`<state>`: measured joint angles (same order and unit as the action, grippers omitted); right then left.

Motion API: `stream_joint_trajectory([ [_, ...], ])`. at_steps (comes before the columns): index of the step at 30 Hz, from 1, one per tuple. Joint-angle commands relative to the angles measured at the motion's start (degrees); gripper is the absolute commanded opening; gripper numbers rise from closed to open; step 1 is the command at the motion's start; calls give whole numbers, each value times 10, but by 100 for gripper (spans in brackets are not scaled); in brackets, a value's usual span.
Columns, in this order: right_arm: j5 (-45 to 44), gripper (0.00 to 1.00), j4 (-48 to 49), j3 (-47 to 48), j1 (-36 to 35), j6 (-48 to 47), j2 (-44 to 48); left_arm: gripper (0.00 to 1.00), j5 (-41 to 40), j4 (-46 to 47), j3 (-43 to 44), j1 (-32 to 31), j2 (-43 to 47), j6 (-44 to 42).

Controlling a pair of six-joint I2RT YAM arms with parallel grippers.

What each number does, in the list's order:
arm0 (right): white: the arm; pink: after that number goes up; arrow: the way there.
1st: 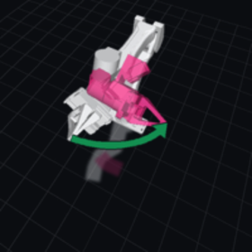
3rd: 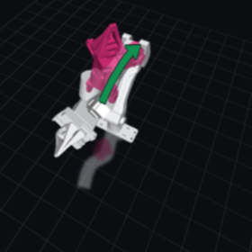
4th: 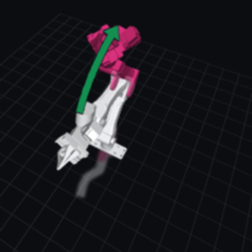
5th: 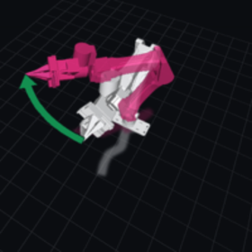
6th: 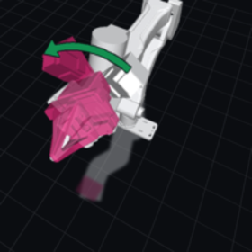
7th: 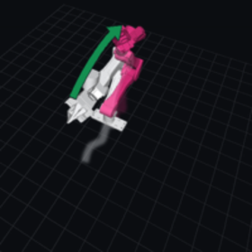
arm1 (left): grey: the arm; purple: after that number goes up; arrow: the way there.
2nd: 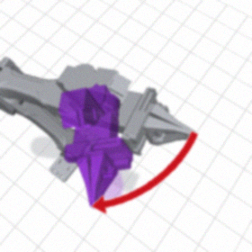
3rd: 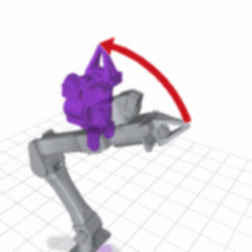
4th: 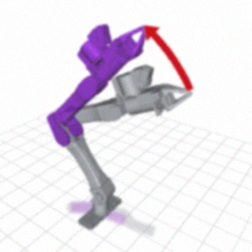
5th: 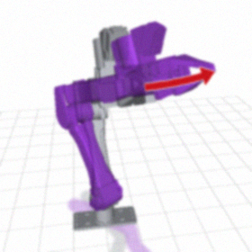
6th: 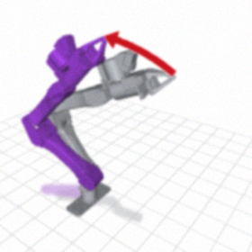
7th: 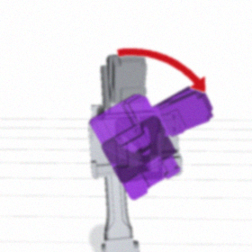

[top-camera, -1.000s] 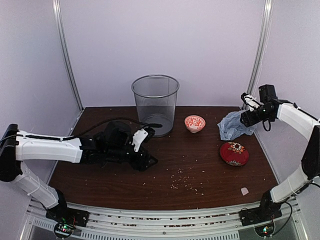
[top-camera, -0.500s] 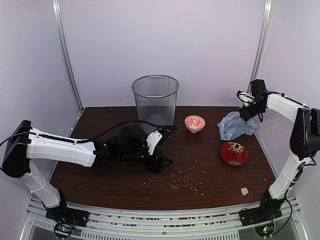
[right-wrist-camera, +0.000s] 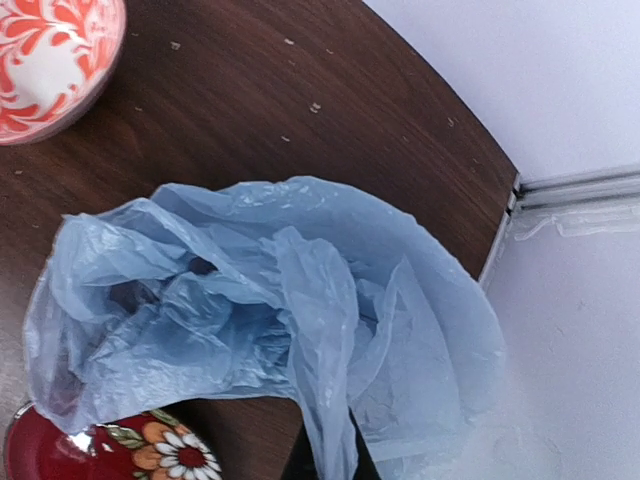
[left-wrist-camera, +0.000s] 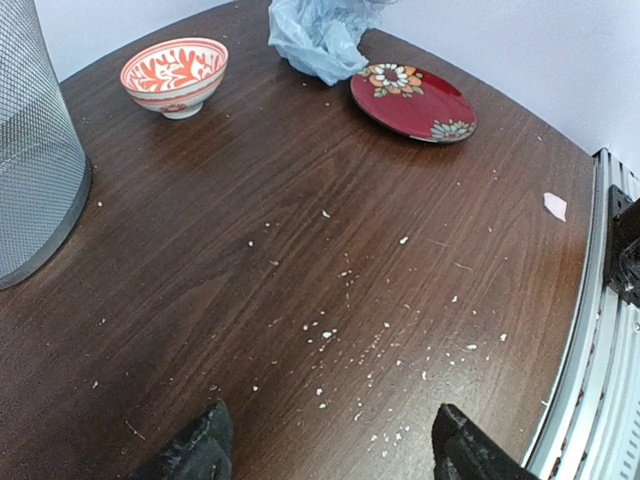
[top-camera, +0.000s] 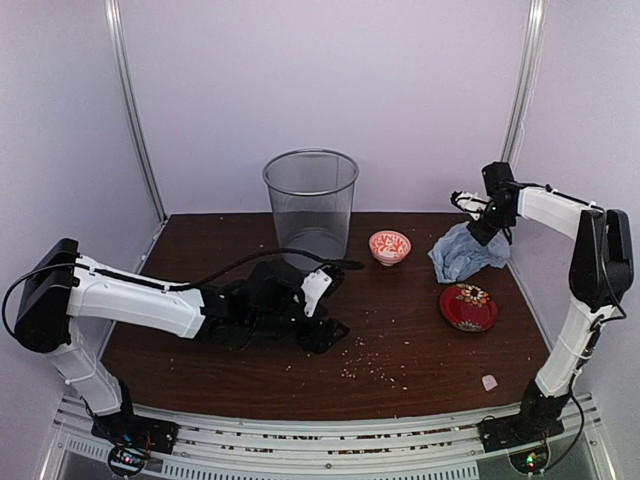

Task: Put the trash bags into the trash bin

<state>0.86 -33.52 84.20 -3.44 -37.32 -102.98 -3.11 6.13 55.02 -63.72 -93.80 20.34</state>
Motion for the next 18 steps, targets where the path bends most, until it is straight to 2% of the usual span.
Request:
stream_joint_trajectory([
  [1,31,0,-49,21,-67,5,38,71,-29,40,-9,-2,4,19],
  [4,49,0,-79,30,-126,24,73,71,-31,44,-14,-2,10,26],
  [6,72,0,-98,39,-163,39,96,63,-23,49,-19,-2,15,24],
  [8,116,0,-122,47,-189,43,110,61,-21,45,-20,-2,24,23],
  [15,249,0,-227,131,-231,70,87,66,-63,22,-53,-2,90,42],
  [18,279,0,-181,96,-234,80,99,62,-68,19,-75,-2,124,44],
])
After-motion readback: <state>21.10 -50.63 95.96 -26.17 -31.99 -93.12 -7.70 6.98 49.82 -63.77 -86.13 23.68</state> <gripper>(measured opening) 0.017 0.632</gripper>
